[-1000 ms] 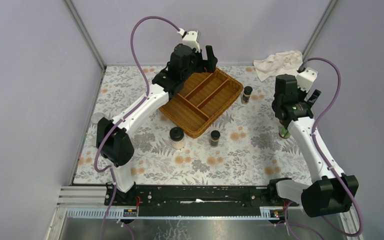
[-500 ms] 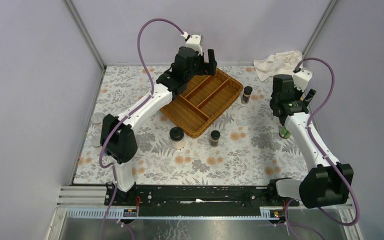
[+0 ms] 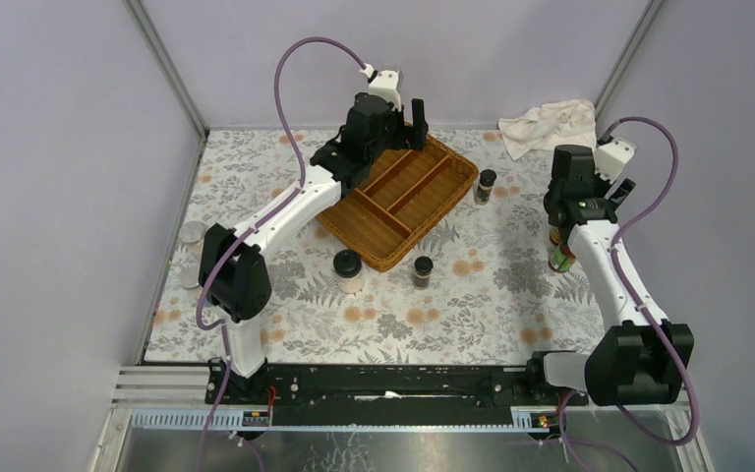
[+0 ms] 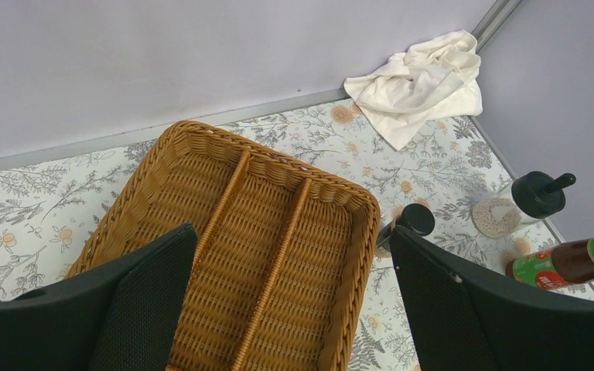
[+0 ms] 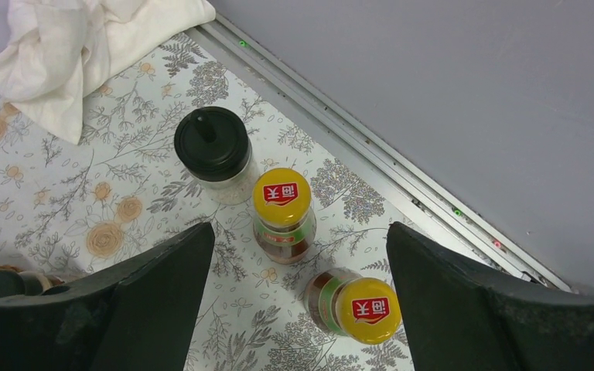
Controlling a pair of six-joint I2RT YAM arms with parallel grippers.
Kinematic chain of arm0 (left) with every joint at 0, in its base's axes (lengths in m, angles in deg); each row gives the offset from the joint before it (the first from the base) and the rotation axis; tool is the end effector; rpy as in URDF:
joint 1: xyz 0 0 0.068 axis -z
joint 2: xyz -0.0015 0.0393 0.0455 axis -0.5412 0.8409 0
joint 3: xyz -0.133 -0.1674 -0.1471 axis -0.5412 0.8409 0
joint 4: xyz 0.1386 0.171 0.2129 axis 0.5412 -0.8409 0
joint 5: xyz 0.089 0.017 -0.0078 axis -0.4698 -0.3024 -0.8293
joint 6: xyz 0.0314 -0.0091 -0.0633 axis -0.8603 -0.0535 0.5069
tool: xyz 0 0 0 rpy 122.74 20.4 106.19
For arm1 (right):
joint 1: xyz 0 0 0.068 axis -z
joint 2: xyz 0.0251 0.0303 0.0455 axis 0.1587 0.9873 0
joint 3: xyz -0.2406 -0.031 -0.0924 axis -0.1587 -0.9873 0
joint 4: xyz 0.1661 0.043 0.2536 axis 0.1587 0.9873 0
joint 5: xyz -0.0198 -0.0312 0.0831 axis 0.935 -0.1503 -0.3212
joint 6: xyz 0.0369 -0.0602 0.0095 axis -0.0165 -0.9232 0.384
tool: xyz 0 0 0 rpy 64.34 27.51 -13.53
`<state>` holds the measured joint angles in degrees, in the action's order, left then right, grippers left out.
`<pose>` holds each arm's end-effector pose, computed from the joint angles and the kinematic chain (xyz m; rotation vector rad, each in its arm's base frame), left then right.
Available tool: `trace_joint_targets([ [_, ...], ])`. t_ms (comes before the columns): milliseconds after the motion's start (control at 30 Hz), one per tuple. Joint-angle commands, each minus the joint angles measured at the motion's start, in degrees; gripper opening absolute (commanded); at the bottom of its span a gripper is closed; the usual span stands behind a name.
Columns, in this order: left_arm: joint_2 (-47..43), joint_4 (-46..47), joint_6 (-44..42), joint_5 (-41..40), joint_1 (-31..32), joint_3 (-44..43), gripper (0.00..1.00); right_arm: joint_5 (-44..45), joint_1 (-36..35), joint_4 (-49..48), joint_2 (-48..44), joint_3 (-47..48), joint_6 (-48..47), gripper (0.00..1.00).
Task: Organize the condiment bottles
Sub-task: Pick up the bottle from the center of the board.
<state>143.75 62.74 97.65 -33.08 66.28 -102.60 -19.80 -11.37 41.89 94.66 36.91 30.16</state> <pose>0.4405 -0.2817 0.3462 0.1772 1.8023 -0.4874 0.3473 -0.0288 0.3009 0.7741 1.7865 -0.5685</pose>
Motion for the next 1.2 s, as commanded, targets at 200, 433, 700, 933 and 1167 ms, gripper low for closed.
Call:
trace_joint_targets([
  [200,0.8,2.7,-1.5,-2.2,0.7,0.3,0.99,-2.9,1.5,-2.8,2.6,0.9,3.3,0.85],
  [433,1.2,2.8,-1.8,-2.5,0.8,0.5,0.99,-3.6,1.9,-4.0,3.9,0.8,3.8,0.80],
  [700,1.7,3.0,-1.9,-2.8,0.8,0.8,0.99,-3.9,3.7,-4.6,5.5,0.7,4.3,0.79],
  [933,2.0,3.3,-2.1,-2.9,0.8,1.1,0.99,-4.3,4.9,-5.3,6.1,0.6,4.5,0.78],
  [1167,2.4,3.5,-2.0,-2.9,0.8,1.2,0.99,-5.3,5.4,-5.7,7.4,0.8,4.9,0.75],
])
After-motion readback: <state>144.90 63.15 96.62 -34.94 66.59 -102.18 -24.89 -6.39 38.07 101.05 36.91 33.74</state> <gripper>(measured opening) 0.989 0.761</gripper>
